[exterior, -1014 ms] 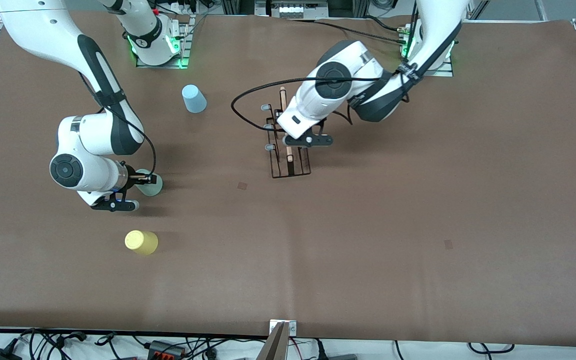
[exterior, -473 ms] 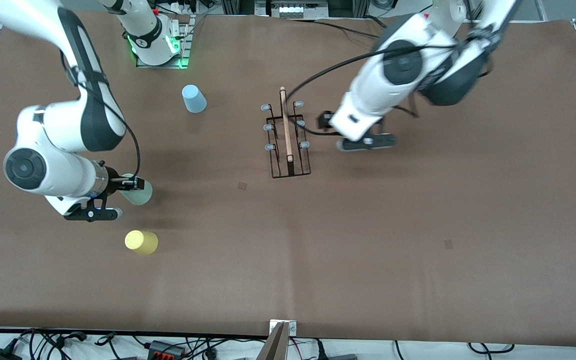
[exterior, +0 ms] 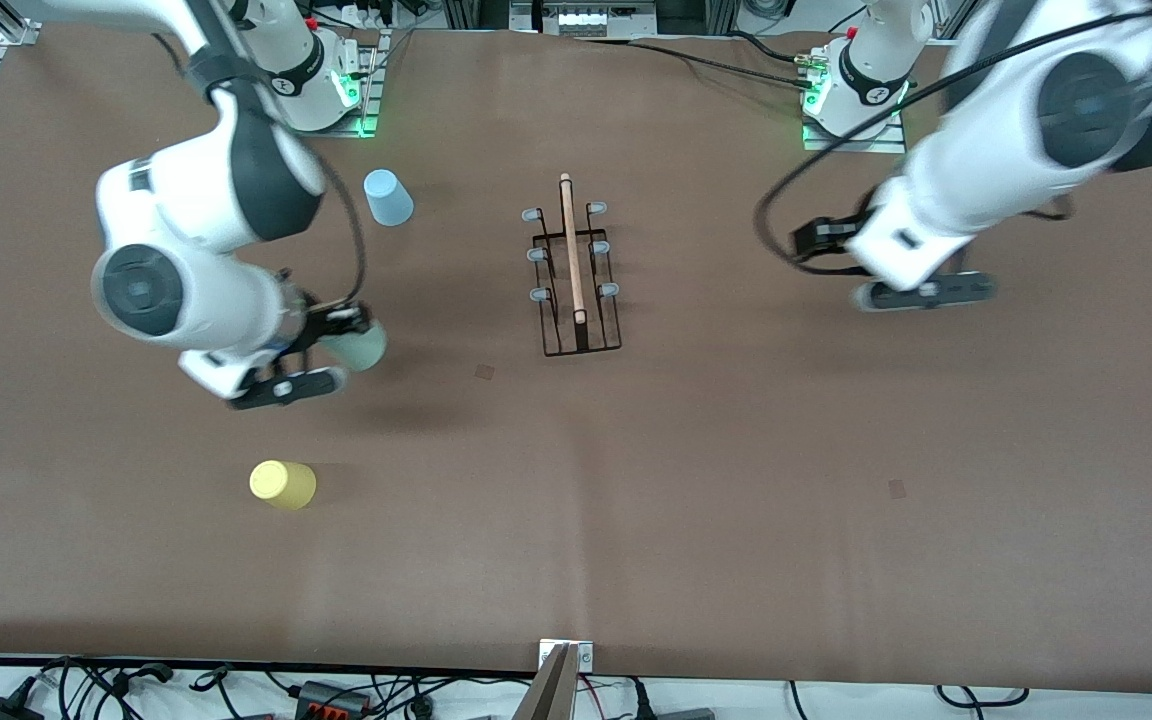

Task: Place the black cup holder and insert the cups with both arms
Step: 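Carry the teal cup to the holder while the left gripper withdraws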

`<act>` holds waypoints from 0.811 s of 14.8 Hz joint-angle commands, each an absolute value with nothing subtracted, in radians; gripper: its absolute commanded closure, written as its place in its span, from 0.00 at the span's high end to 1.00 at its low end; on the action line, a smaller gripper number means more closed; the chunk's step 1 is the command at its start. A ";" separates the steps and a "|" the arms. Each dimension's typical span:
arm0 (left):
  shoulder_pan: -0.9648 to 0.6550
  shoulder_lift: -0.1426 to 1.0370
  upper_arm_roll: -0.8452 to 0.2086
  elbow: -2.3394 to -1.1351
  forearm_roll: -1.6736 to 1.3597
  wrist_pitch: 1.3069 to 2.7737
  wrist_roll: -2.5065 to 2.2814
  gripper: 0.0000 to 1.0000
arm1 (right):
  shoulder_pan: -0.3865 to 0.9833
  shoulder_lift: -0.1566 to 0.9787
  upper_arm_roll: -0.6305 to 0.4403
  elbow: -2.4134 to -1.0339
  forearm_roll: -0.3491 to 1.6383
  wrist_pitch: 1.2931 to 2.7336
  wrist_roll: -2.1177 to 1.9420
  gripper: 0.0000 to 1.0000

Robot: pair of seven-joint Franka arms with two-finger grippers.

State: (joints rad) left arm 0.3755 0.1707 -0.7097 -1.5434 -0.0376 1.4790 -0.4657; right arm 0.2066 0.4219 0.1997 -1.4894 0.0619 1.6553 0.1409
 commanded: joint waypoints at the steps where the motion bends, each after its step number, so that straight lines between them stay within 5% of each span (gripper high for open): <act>1: 0.393 0.152 -0.631 -1.442 -0.009 1.379 -0.382 1.00 | 0.201 0.407 0.306 -1.486 0.071 1.612 0.152 0.24; 5: 0.050 0.104 -0.255 -1.459 0.066 1.388 -0.376 1.00 | 0.233 0.408 0.396 -1.489 0.071 1.609 0.211 0.24; 9: 0.057 -0.073 -0.238 -1.728 0.060 1.566 -0.327 1.00 | 0.331 0.419 0.394 -1.500 0.071 1.608 0.342 0.24; 12: 0.063 -0.091 -0.232 -1.752 0.039 1.583 -0.321 1.00 | 0.368 0.413 0.396 -1.525 0.072 1.605 0.362 0.24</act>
